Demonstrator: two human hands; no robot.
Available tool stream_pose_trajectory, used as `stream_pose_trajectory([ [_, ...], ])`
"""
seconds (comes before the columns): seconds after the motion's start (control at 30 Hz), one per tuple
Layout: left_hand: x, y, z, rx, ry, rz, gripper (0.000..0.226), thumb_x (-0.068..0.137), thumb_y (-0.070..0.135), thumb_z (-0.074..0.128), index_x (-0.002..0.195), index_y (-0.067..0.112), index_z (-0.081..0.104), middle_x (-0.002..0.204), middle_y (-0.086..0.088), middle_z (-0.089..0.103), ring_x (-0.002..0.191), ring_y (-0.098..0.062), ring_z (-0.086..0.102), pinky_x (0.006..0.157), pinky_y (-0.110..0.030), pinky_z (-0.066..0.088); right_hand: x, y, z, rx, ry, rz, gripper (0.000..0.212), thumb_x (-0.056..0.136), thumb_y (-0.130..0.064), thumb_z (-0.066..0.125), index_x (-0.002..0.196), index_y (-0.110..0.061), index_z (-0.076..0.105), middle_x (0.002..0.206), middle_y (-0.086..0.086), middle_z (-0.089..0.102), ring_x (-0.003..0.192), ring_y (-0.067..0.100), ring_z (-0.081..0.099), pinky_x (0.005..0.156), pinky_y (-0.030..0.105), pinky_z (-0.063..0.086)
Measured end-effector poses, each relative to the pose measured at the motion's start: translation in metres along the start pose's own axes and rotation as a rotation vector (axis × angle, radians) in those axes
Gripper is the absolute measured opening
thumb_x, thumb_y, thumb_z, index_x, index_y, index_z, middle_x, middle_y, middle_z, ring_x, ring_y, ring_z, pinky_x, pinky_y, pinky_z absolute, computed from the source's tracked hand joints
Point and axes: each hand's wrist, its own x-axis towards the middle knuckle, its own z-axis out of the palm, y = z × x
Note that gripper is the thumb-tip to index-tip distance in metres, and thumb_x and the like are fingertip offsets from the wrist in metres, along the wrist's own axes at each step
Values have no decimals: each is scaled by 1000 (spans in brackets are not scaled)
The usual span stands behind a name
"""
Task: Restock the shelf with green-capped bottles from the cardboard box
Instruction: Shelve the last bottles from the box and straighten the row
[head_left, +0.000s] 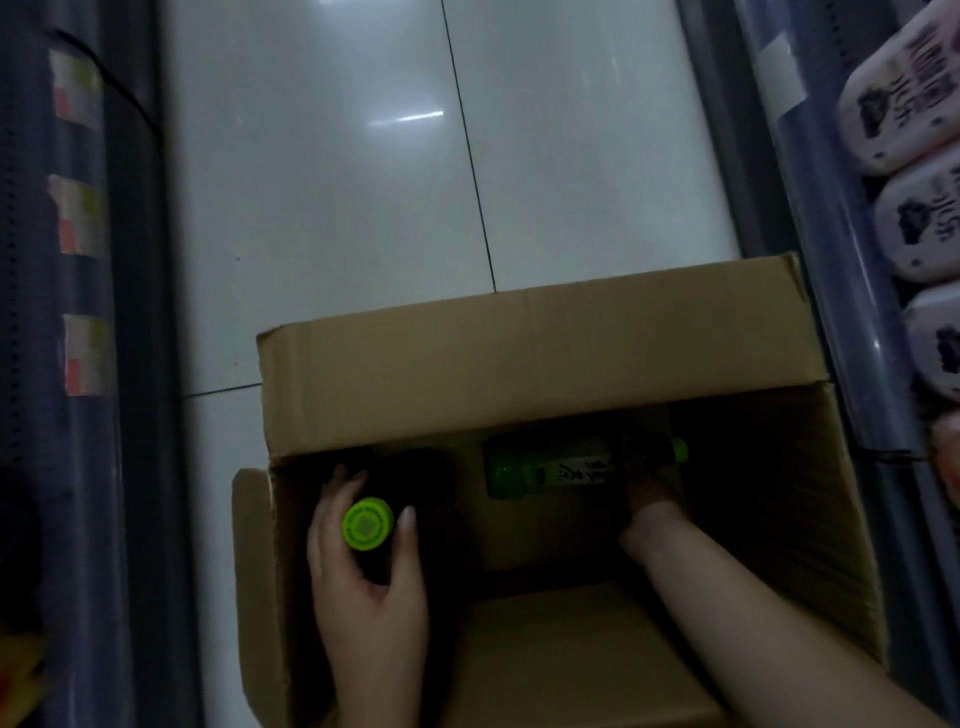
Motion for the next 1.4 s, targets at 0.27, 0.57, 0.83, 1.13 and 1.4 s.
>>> stream_pose_trajectory([
  [0.27, -3, 3, -7, -3, -64, 39, 46, 83, 10, 68, 105, 48, 56, 133, 5, 54, 124, -5, 46, 90, 7, 26, -19, -1, -4, -64, -23, -110, 59, 85, -27, 70, 137, -11, 47, 129, 20, 57, 114, 38, 56, 98, 52, 47],
  [0.57, -47, 99, -90, -48, -187, 153, 40, 81, 8, 72, 104, 39, 61, 126, 4, 59, 121, 4, 49, 97, -1, 31, -193, 7, -73, -391, -132, -781, 61, 59, -9, 89, 103, -29, 51, 105, -6, 54, 89, -3, 55, 76, 6, 44],
  [0.83, -77, 248, -192, -112, -270, 280, 33, 74, 24, 69, 101, 42, 60, 115, 4, 56, 119, -14, 53, 102, -13, 36, -374, -41, -161, -585, -357, -1140, 76, 61, -30, 88, 127, -34, 53, 128, -14, 56, 122, 3, 51, 100, 33, 47],
  [1.13, -129, 413, -321, -262, -463, 475, 26, 70, 35, 75, 95, 37, 69, 105, 15, 67, 108, -5, 61, 90, -18, 46, -576, -71, -266, -265, -437, -1251, 83, 63, -43, 86, 135, -32, 48, 126, -5, 64, 115, 19, 62, 90, 37, 54],
  [1.4, -235, 550, -395, -392, -822, 650, 26, 68, 43, 73, 90, 29, 73, 87, 7, 71, 83, -3, 66, 74, -13, 47, -697, -19, -397, 31, -285, -1413, 71, 68, -5, 81, 126, -38, 56, 119, -3, 70, 106, 14, 68, 84, 21, 53],
])
